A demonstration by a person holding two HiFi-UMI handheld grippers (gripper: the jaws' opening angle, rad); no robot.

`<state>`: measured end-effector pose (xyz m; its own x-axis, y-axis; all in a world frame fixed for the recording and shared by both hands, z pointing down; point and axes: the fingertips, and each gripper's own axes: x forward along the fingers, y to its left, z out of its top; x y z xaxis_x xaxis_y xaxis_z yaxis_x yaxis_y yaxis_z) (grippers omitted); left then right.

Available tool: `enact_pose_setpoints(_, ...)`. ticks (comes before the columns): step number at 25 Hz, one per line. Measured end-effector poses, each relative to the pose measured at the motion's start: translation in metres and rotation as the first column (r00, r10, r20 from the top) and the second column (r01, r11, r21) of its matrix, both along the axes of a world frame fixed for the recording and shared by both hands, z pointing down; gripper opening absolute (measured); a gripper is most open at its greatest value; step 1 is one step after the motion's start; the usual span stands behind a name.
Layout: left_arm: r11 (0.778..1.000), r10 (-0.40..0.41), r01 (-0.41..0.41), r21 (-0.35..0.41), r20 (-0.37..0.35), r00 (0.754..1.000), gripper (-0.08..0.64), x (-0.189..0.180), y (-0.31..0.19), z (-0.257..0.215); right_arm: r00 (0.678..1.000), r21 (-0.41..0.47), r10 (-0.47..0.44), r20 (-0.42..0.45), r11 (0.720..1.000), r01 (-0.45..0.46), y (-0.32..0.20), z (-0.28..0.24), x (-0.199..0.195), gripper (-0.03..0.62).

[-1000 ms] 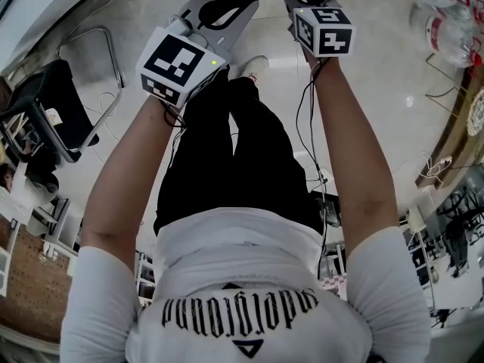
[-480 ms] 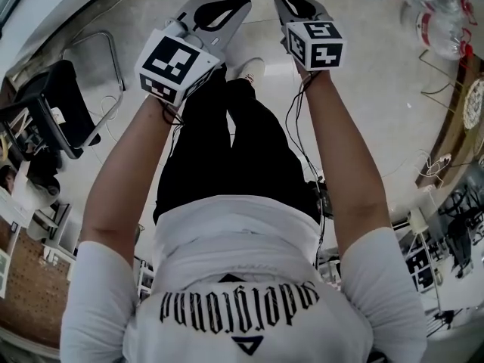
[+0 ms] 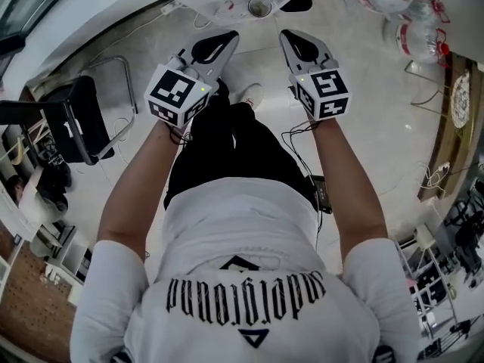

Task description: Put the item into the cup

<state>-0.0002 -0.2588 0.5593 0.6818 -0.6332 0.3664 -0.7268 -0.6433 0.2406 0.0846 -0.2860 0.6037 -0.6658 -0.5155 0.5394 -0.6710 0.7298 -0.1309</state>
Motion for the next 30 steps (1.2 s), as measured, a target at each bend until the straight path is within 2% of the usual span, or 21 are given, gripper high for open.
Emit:
enact_pose_setpoints(7,0.995,-0.004,0.004,0.102,-0.008,1.000,0.012,-0.015,0.021,-0.102,0.996,0.119,-0.038,0.079,0.993,0.029,0.022,-0.133,-0.002,0.015)
enact_pose_setpoints(10,0.992,0.007,-0.005,0.123,-0.017,1.000,0.012,-0.011,0.036,-0.135,0.994,0.142,-0.045,0.095,0.989,0.031,0.035,-0.178,0.004,0.015)
enact_pose_setpoints(13,0.984,0.025,-0.022,0.177,-0.018,1.000,0.012,-0.008,0.036,-0.168,0.991,0.187,-0.059,0.120,0.982,0.036,0.038,-0.215,0.007,0.015)
enact_pose_setpoints(19,0.968,0.033,-0.024,0.251,-0.032,0.999,0.012,-0.005,0.050,-0.220,0.987,0.245,-0.093,0.131,0.968,0.059,0.059,-0.265,0.016,0.015)
enact_pose_setpoints(30,0.947,0.030,-0.014,0.320,-0.045,0.999,0.012,-0.008,0.060,-0.271,0.976,0.344,-0.138,0.169,0.936,0.073,0.082,-0.332,0.012,0.015)
